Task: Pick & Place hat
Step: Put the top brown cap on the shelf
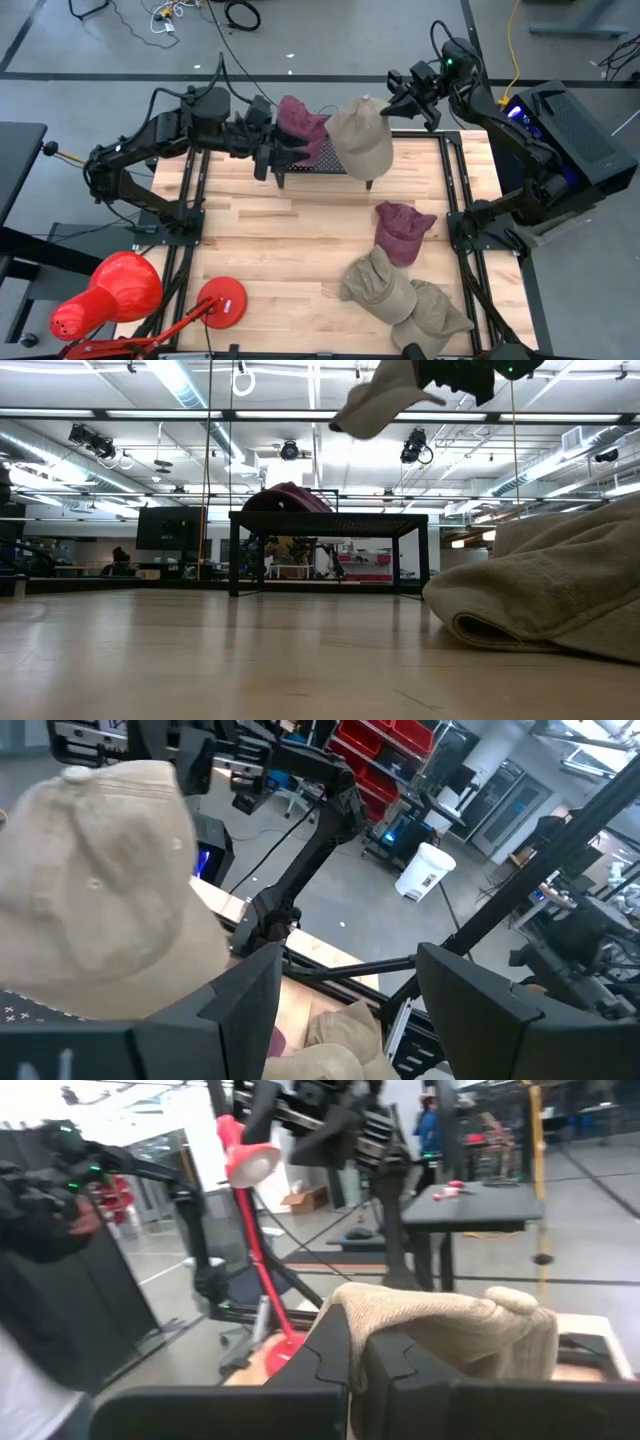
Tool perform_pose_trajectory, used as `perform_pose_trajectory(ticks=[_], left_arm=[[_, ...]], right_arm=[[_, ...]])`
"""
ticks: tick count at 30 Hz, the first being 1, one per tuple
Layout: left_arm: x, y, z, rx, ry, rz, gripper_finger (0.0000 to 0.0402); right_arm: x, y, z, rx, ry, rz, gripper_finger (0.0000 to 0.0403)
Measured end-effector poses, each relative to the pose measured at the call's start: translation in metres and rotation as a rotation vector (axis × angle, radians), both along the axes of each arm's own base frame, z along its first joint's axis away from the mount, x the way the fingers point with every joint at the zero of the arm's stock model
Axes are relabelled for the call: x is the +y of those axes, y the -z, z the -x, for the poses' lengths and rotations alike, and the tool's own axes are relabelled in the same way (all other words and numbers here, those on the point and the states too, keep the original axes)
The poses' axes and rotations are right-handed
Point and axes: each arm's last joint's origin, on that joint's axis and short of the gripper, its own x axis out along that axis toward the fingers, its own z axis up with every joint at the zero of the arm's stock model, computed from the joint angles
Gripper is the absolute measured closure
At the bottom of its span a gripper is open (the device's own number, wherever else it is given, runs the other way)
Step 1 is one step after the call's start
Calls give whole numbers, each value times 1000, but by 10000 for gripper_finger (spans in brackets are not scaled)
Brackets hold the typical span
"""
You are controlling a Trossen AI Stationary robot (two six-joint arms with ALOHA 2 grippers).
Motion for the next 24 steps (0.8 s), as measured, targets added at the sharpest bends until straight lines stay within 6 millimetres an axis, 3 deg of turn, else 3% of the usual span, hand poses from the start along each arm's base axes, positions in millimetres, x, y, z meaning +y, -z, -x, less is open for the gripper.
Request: perform_pose_trajectory(ticks=[11,24], left_arm=[[2,0,0,2,-51,-7,163],[4,0,0,3,-92,-9,163]], right_arm=[[-7,14,6,10,133,95,402],[-12,16,5,35,303,169,402]])
